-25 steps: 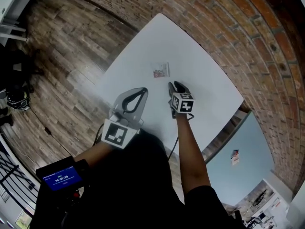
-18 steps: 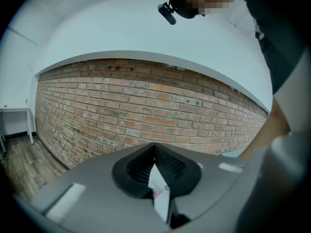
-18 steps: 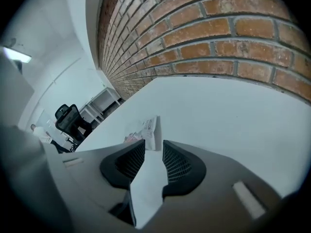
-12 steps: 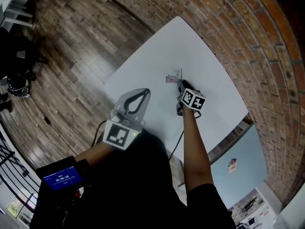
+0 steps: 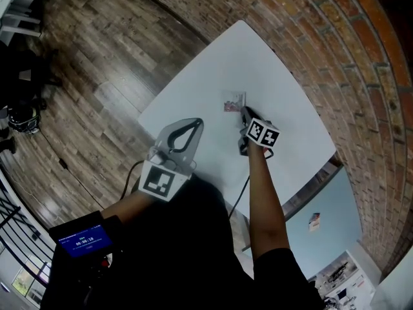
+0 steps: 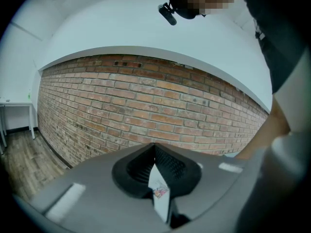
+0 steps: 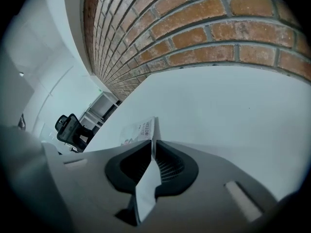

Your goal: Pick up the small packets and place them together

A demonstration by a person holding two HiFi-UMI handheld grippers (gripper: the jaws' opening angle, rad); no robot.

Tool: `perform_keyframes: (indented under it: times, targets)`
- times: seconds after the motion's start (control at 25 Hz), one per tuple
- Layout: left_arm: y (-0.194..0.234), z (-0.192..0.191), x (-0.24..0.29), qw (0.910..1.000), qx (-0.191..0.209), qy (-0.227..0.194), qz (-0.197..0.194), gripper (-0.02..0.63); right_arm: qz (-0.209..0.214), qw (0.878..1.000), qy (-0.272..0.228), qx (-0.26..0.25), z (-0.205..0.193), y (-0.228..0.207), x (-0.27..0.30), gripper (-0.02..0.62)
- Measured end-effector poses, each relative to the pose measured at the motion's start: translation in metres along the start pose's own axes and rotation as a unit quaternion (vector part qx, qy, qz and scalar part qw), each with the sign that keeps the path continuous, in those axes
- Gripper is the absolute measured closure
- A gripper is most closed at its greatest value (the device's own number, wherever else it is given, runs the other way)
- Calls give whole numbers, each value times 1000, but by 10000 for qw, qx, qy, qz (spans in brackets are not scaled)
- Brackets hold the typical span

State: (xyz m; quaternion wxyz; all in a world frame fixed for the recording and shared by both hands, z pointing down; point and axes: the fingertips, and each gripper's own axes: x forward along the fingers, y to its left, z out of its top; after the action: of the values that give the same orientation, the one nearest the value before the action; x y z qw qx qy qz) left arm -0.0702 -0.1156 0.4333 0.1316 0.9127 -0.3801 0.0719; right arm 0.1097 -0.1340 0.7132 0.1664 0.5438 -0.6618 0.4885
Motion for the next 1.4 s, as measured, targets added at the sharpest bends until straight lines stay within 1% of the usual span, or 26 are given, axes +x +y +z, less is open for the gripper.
perform_keyframes:
  times: [0.04,0.36,0.44,0.48,0.52,0.6,0.68,0.8,0.92,1.0,1.16,1.32,1.4]
  targets:
    - [-1,0,0,10000,7,-5,-8,604,-3,10000,-9,-51,0,0,-1,572]
    - [-7,-1,2,10000,-6,10,-93,604,149,9994,-118,-290,2,7,-13,584]
    - [-10,-1,3,9999,5,5,-124,604,161,9983,-34,-553,1,7,-19,584]
    - [-12,0,4,9999,15,0,-140,604,174,9966,65,-806,-1,7,-22,584]
    - [-13,0,4,9999,27,-11,-156,604,187,9931,207,-1136,-4,7,-25,584]
    - [-16,2,6,9998,53,-39,-184,604,210,9814,541,-1828,-11,3,-32,584]
    - [-20,1,6,9998,64,-43,-191,604,261,9712,791,-2232,-16,-4,-40,584]
    - [-27,1,5,9997,97,-30,-209,604,394,9668,990,-2321,-21,-16,-50,584]
    - [-34,2,4,9996,140,-34,-233,604,416,9621,1166,-2431,-25,-27,-54,584]
    - [-36,2,4,9997,145,-26,-210,604,406,9532,1346,-2676,-29,-31,-54,584]
    - [-41,2,0,9998,132,-34,-140,604,372,9280,1691,-3298,-37,-39,-56,584]
    - [-46,-3,-3,9998,181,47,-85,604,415,9156,1812,-3564,-40,-45,-57,583]
    - [-50,-3,-3,9998,194,50,-90,604,368,9072,1856,-3758,-40,-50,-58,583]
